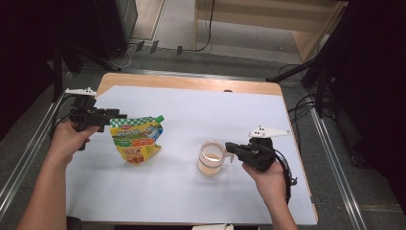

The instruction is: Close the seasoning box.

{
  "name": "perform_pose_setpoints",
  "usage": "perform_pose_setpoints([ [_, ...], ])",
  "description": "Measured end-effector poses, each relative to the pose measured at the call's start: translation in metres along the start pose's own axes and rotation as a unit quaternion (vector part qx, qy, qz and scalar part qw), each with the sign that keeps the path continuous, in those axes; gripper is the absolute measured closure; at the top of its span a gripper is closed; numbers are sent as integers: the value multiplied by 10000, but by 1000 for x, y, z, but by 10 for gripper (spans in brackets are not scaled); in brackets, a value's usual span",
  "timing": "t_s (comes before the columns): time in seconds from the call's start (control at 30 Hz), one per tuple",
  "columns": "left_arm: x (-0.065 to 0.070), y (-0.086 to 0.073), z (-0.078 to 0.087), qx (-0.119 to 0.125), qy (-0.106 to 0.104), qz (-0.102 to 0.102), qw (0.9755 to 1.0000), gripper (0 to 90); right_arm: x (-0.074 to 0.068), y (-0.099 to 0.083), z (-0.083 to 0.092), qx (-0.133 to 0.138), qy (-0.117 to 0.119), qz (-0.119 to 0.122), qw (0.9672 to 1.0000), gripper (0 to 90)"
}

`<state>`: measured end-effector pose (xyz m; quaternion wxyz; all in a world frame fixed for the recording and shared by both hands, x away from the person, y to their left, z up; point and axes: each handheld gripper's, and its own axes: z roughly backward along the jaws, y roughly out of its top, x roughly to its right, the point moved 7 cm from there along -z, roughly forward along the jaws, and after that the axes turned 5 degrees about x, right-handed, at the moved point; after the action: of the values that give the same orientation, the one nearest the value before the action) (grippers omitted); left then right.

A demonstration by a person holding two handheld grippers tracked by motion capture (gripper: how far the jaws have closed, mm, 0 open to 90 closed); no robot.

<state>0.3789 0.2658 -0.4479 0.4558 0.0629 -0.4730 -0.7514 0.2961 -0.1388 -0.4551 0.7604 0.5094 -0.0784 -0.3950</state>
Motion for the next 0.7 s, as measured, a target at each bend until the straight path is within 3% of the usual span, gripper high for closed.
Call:
perform_pose_setpoints([
  [0.13, 0, 0, 0, 12, -4, -5, 10000, 438, -1, 0, -1, -25, -12, 35, 10000, 880],
  [0.3, 1, -1, -1, -43, 11, -24, 10000, 437, 3, 0, 0, 34, -77, 99, 9999, 788],
  [0.7, 3, -2, -3, -88, 18, -86, 9999, 431, 30, -2, 18, 282, -403, 129, 9987, 648],
])
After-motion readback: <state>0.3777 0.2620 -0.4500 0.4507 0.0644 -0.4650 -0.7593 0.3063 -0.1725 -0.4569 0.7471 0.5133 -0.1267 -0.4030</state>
